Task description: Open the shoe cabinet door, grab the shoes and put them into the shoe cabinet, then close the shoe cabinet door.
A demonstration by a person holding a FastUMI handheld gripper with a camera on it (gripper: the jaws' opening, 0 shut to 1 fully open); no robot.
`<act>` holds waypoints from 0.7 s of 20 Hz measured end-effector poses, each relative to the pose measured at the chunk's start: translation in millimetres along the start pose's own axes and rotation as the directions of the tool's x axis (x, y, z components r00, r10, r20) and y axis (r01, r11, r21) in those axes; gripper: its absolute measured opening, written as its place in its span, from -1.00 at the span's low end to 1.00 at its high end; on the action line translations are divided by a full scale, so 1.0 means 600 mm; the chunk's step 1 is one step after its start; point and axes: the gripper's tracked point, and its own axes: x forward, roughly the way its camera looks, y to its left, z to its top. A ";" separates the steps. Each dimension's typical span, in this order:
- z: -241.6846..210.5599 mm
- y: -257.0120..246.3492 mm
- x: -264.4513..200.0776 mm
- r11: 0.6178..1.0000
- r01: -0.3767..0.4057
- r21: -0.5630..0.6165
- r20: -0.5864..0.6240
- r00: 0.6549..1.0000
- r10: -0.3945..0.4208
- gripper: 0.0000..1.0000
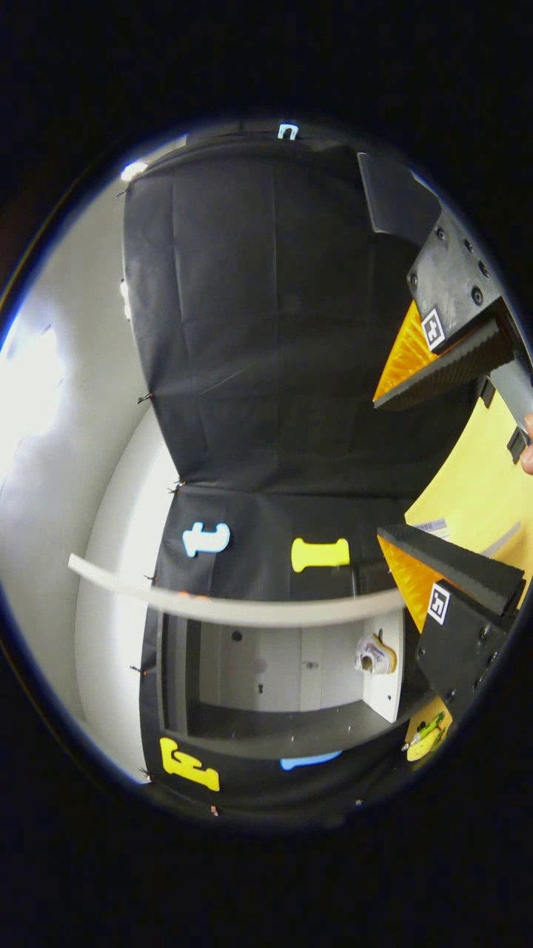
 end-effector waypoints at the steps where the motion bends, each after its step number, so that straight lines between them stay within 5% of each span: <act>1: -0.011 -0.003 0.022 1.000 0.000 0.010 -0.014 1.000 0.000 0.95; 7: -0.087 0.036 0.135 0.996 -0.083 0.009 -0.120 0.989 0.084 0.96; 14: -0.097 0.076 0.128 0.989 -0.139 0.047 -0.136 0.980 0.144 0.91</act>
